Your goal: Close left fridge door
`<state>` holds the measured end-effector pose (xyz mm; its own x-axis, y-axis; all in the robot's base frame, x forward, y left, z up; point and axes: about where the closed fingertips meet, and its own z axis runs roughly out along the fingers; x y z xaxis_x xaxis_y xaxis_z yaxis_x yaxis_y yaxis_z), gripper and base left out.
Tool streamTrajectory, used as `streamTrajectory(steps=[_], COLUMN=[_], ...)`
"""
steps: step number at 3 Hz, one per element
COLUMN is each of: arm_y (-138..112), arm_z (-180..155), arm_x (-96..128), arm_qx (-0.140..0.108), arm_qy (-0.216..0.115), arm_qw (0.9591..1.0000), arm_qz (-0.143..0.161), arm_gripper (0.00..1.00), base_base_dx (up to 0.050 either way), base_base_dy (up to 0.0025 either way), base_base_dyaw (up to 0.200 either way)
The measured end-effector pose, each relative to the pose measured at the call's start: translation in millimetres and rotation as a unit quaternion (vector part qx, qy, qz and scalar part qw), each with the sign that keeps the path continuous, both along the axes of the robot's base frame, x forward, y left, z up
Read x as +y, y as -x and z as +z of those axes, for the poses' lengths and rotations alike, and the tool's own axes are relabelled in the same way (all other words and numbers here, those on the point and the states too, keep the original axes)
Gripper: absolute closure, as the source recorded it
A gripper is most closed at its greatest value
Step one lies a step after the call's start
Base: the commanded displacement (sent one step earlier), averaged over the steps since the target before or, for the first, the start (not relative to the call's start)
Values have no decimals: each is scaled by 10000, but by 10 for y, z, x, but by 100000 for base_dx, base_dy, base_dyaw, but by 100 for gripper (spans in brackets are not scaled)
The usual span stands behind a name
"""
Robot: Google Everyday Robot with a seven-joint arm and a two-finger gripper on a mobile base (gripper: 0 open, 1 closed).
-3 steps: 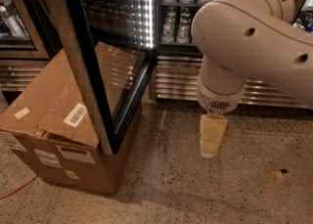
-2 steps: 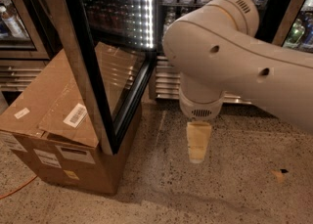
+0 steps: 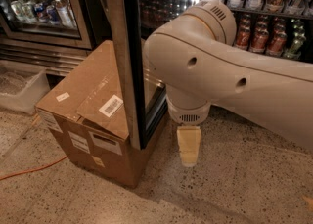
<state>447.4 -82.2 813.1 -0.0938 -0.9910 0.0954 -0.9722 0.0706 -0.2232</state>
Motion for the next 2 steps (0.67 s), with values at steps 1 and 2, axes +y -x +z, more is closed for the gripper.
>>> streamTrajectory(steps=[1,2], arm_y=[0,0], arm_z=[0,0], arm_x=[0,0], arm_qx=[0,0], arm_qy=[0,0], arm_qw=[10000,10000], arm_qz=[0,0], arm_gripper=[0,0], base_base_dx=[-1,-31], base_base_dy=[2,24], base_base_dyaw=[19386,19181])
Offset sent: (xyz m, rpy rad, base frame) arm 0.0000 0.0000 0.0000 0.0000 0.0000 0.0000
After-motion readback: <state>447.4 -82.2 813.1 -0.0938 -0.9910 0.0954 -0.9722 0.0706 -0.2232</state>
